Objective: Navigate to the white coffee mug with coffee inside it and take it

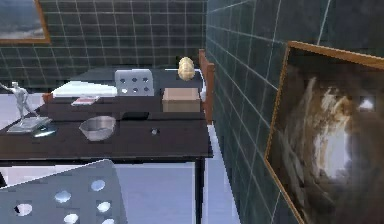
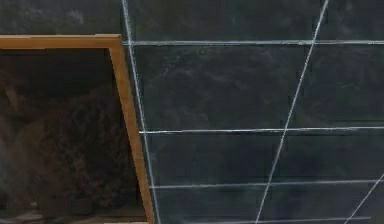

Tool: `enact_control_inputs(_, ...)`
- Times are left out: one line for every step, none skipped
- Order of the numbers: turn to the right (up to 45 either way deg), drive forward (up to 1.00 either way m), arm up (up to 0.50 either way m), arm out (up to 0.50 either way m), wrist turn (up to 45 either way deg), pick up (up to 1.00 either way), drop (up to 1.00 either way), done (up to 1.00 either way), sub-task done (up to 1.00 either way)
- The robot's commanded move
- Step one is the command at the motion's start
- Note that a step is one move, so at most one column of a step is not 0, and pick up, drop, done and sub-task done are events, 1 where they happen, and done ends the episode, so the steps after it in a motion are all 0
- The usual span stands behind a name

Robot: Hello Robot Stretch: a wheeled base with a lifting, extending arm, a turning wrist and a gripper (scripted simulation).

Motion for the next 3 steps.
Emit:
enact_control_inputs(0.0,0.50,0.00,0.00,0.0,0.00,0.00,0.00,0.00)
enact_control_inputs(-45.0,0.00,0.00,0.00,0.0,0.00,0.00,0.00,0.00)
enact_control_inputs(-45.0,0.00,0.00,0.00,0.0,0.00,0.00,0.00,0.00)
